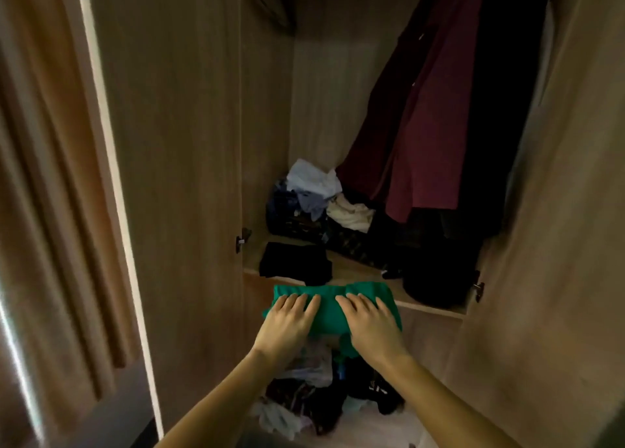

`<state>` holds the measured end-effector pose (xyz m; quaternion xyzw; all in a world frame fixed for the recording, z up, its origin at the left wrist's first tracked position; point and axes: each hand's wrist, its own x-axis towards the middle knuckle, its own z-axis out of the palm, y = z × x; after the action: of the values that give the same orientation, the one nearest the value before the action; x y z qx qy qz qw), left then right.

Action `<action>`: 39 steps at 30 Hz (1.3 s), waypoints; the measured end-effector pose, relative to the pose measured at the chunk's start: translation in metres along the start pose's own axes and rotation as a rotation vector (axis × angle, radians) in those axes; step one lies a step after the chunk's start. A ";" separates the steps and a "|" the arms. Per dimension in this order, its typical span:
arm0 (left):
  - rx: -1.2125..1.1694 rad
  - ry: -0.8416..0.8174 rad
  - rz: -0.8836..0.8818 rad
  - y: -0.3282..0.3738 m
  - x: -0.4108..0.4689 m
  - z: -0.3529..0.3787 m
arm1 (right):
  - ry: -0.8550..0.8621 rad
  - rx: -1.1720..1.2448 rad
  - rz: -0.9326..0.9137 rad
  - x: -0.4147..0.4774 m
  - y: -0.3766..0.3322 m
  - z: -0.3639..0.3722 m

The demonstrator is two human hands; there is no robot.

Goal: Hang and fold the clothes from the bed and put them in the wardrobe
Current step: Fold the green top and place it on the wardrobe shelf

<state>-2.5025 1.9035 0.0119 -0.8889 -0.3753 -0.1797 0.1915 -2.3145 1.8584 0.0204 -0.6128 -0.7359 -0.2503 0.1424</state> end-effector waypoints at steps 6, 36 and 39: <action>-0.044 0.055 -0.051 -0.080 0.088 0.052 | -0.043 -0.071 -0.019 0.117 0.023 0.048; -0.085 -0.415 -0.288 -0.227 0.250 0.314 | -0.535 0.312 0.019 0.312 0.084 0.358; -0.148 -0.500 -0.308 -0.227 0.252 0.295 | -0.567 0.274 0.035 0.315 0.087 0.336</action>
<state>-2.4526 2.3412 -0.0789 -0.8497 -0.5271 -0.0090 -0.0015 -2.2623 2.3132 -0.0807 -0.6459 -0.7624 0.0345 0.0169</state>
